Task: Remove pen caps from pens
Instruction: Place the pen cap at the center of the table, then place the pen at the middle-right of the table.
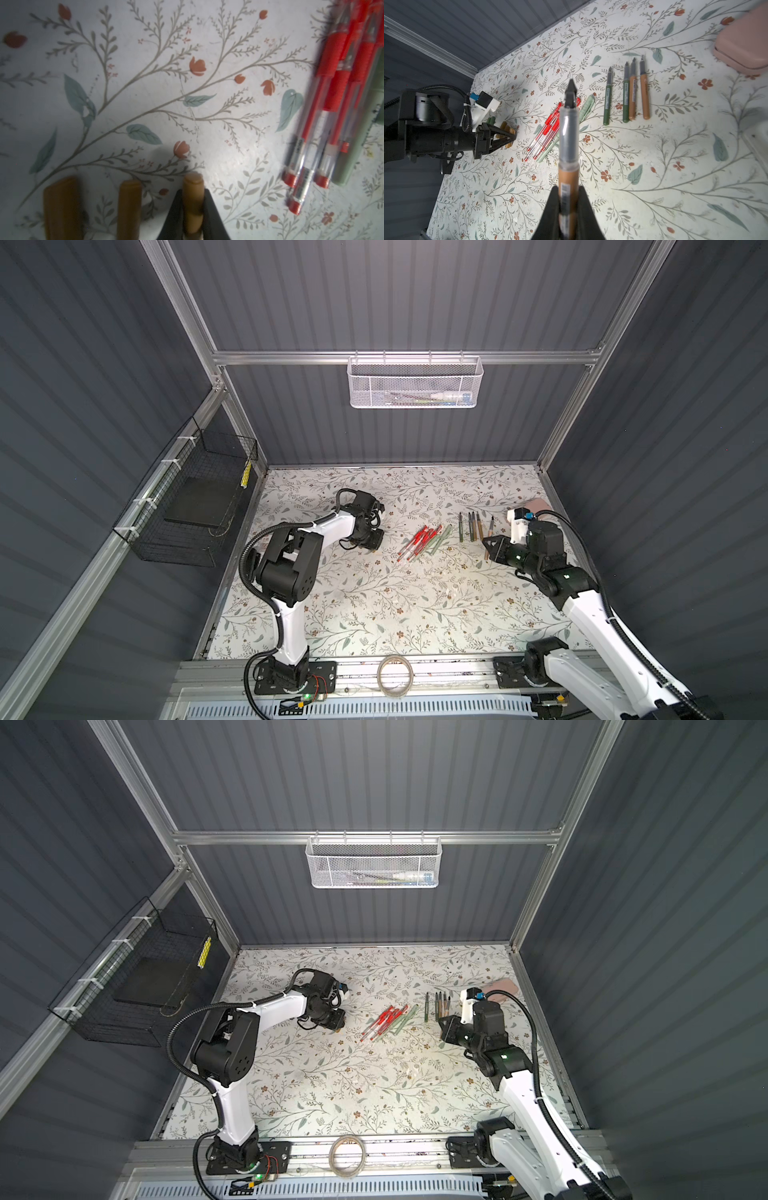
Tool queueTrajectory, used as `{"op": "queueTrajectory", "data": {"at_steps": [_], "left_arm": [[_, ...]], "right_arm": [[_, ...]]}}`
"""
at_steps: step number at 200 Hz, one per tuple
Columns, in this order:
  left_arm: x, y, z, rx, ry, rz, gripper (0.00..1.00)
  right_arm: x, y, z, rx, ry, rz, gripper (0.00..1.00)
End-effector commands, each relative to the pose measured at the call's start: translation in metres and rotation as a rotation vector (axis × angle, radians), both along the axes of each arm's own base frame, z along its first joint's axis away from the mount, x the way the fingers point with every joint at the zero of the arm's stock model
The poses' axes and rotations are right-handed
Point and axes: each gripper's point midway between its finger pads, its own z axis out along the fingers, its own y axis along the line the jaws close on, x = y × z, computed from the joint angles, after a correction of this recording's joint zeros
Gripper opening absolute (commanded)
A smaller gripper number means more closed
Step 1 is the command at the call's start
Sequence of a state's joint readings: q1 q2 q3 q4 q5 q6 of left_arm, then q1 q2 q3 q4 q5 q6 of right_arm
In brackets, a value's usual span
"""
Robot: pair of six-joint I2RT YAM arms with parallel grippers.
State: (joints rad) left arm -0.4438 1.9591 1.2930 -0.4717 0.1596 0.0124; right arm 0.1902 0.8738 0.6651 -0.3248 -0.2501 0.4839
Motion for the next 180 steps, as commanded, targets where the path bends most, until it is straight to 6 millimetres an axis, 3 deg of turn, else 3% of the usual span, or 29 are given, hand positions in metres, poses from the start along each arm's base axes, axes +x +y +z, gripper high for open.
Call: {"op": "queueTrajectory", "data": {"at_steps": [1, 24, 83, 110, 117, 145, 180], "left_arm": [[-0.001, 0.008, -0.003, 0.046, 0.006, 0.002, 0.22], [0.000, 0.007, 0.008, 0.031, -0.016, 0.006, 0.34], [-0.001, 0.004, 0.056, -0.037, -0.115, -0.001, 0.46], [-0.005, 0.007, 0.081, -0.065, -0.195, -0.016, 0.55], [-0.006, 0.008, 0.087, -0.067, -0.212, -0.022, 0.57], [-0.002, 0.025, 0.103, -0.121, -0.244, 0.018, 0.63], [0.010, 0.061, 0.117, -0.209, -0.255, 0.141, 0.74]], "right_arm": [[-0.001, -0.011, 0.006, -0.068, 0.012, -0.022, 0.00], [0.001, -0.022, 0.005, -0.109, 0.050, -0.052, 0.00], [0.016, -0.044, 0.003, -0.192, 0.127, -0.090, 0.00], [0.031, -0.055, 0.001, -0.229, 0.158, -0.105, 0.00], [0.038, -0.057, -0.007, -0.238, 0.196, -0.104, 0.00], [0.061, -0.064, -0.021, -0.281, 0.255, -0.098, 0.00], [0.091, -0.076, -0.048, -0.345, 0.336, -0.099, 0.00]]}}
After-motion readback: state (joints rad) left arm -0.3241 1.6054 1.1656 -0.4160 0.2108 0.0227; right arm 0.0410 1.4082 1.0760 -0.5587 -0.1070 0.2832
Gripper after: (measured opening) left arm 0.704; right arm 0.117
